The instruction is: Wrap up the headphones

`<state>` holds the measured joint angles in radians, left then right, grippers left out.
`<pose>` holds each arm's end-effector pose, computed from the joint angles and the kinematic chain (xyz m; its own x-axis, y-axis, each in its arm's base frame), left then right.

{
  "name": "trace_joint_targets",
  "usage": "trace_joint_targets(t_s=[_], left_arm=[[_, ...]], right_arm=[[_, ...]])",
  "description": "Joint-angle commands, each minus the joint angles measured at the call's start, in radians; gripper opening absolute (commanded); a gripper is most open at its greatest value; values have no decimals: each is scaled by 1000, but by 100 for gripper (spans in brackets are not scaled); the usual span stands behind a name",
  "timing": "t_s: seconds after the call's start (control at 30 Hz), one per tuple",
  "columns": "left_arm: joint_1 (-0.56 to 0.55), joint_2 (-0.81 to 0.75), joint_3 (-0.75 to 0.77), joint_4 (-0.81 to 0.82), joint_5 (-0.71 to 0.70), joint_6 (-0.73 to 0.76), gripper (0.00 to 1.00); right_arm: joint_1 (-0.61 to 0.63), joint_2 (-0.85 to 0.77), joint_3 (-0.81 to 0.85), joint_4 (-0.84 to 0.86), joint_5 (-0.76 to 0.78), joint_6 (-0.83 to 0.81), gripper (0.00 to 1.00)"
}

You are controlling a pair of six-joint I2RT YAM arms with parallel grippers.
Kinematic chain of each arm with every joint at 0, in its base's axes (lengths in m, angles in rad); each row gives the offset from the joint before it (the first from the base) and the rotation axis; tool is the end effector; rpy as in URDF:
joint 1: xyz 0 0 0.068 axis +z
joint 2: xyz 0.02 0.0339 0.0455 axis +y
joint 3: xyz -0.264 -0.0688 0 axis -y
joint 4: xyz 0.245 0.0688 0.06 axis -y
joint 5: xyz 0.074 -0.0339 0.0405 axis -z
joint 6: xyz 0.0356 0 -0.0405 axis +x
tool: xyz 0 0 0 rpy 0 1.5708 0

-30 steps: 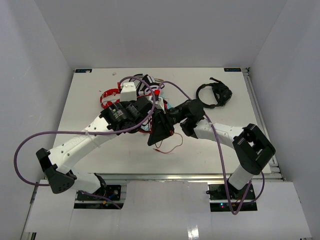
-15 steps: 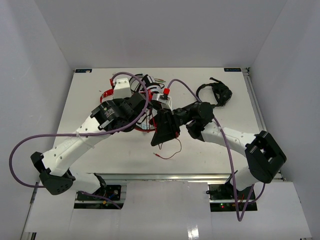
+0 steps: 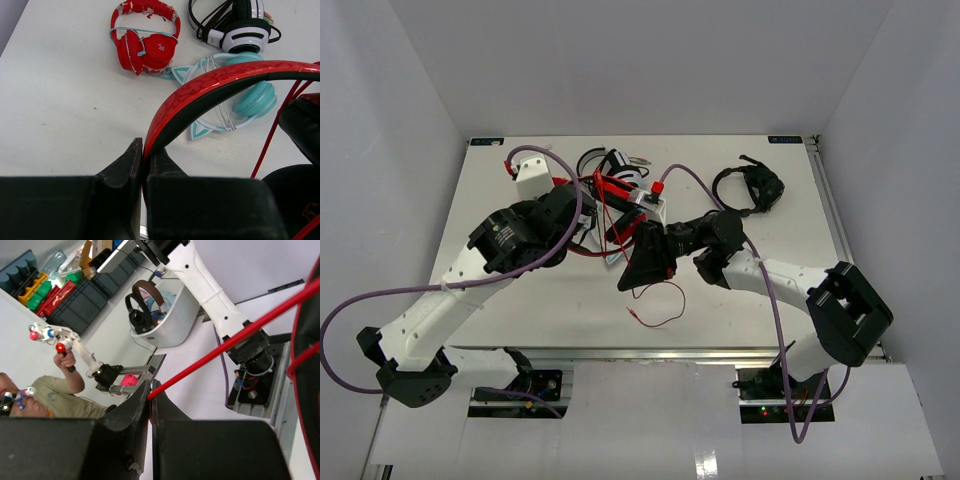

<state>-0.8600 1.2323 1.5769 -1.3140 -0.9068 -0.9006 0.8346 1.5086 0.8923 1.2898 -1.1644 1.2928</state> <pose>0.1497 -0.1310 0.4227 -0.4723 -0.1916 -0.8603 -0.3121 0.9492 -0.0401 0.1819 0.2495 0.3393 -0.6303 -0.1295 -0.7654 -0.6154 -0.5176 0.5944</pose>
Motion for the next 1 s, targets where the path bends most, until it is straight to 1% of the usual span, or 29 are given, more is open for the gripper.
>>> trace_joint_targets(t_s=[0.0, 0.1, 0.23, 0.37, 0.47, 0.6, 0.63, 0.73, 0.9, 0.97], left_arm=[[48, -53, 3, 133, -61, -76, 0], [52, -49, 5, 143, -47, -118, 0], [53, -65, -11, 167, 16, -164, 0], [52, -131, -82, 273, 72, -179, 0], [52, -176, -114, 294, 90, -206, 0], [52, -176, -79, 217, 61, -278, 0], [52, -172, -77, 198, 56, -292, 0], [52, -180, -80, 203, 69, -317, 0], [53, -218, -125, 256, 113, -316, 0], [52, -221, -136, 259, 116, -325, 0]], right_arm=[[32, -48, -50, 406, -34, -147, 8], [39, -54, -66, 367, -36, -188, 8], [49, -51, -81, 353, -24, -217, 8], [51, -59, -103, 238, 21, -308, 8], [52, -88, -128, 152, 56, -417, 8], [65, -185, -149, -227, 189, -690, 8], [72, -206, -150, -249, 198, -708, 8], [119, -258, -148, -483, 354, -920, 8], [152, -257, -185, -506, 511, -982, 8], [163, -239, -200, -502, 550, -1006, 8]])
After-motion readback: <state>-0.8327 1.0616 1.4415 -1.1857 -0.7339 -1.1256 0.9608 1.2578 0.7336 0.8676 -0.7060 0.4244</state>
